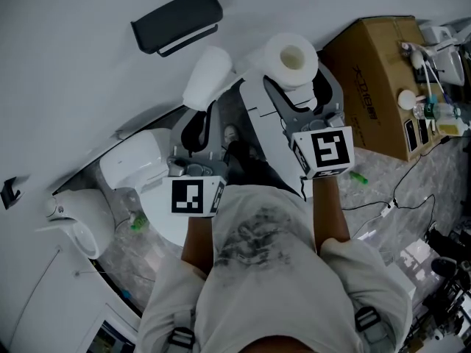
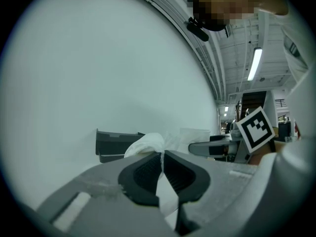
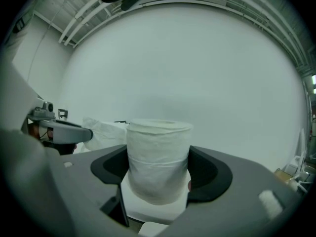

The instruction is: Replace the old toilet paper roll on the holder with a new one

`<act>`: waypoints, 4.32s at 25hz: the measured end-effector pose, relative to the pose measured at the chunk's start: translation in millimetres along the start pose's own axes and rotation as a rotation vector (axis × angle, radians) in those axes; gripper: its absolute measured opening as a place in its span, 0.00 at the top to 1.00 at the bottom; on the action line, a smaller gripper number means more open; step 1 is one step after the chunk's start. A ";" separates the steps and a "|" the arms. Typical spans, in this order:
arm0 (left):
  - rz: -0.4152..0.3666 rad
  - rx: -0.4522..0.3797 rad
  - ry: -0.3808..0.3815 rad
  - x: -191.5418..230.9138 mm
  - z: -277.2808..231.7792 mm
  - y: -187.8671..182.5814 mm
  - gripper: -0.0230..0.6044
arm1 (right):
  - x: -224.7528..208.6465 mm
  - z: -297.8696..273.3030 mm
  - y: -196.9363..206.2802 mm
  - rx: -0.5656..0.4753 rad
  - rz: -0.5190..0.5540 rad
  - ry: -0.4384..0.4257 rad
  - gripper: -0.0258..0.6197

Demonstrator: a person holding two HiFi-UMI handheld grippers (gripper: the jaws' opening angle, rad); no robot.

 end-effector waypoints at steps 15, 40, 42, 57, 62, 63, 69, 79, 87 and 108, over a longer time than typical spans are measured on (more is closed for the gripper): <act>0.013 0.025 -0.051 36.7 -8.0 40.5 0.94 | 1.9 -37.8 53.0 0.054 0.057 -0.066 0.40; 0.081 0.063 -0.073 66.2 -20.0 91.5 0.94 | 4.0 -108.7 113.1 0.121 0.201 -0.141 0.40; 0.087 0.065 -0.076 67.6 -18.7 92.8 0.94 | 5.4 -112.1 114.6 0.123 0.220 -0.147 0.40; 0.104 0.068 -0.084 77.4 -14.5 97.4 0.94 | 12.8 -135.1 114.8 0.165 0.417 -0.177 0.40; 0.103 0.062 -0.087 81.0 -13.6 96.6 0.94 | 16.6 -142.0 111.5 0.161 0.477 -0.188 0.40; 0.105 0.062 -0.088 81.5 -13.4 96.6 0.94 | 17.2 -143.3 111.1 0.159 0.488 -0.190 0.40; 0.110 0.064 -0.096 85.4 -12.0 97.3 0.94 | 21.2 -150.1 111.2 0.148 0.573 -0.209 0.40; 0.102 0.065 -0.104 85.2 -13.0 97.9 0.94 | 25.7 -154.5 111.4 0.145 0.702 -0.238 0.40; 0.103 0.062 -0.115 90.2 -7.9 96.8 0.94 | 40.7 -156.1 108.5 0.135 0.834 -0.261 0.40; 0.100 0.049 -0.174 90.4 6.1 91.8 0.94 | 60.4 -153.5 98.3 0.122 1.073 -0.266 0.40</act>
Point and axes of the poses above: the fingertips, and each gripper's own axes: z backward along the fingers, x to its left, y out of its underside, the point moved 7 cm from there along z, backward along the fingers, and after that the axes turned 15 degrees about -x, right-handed, at the moved point
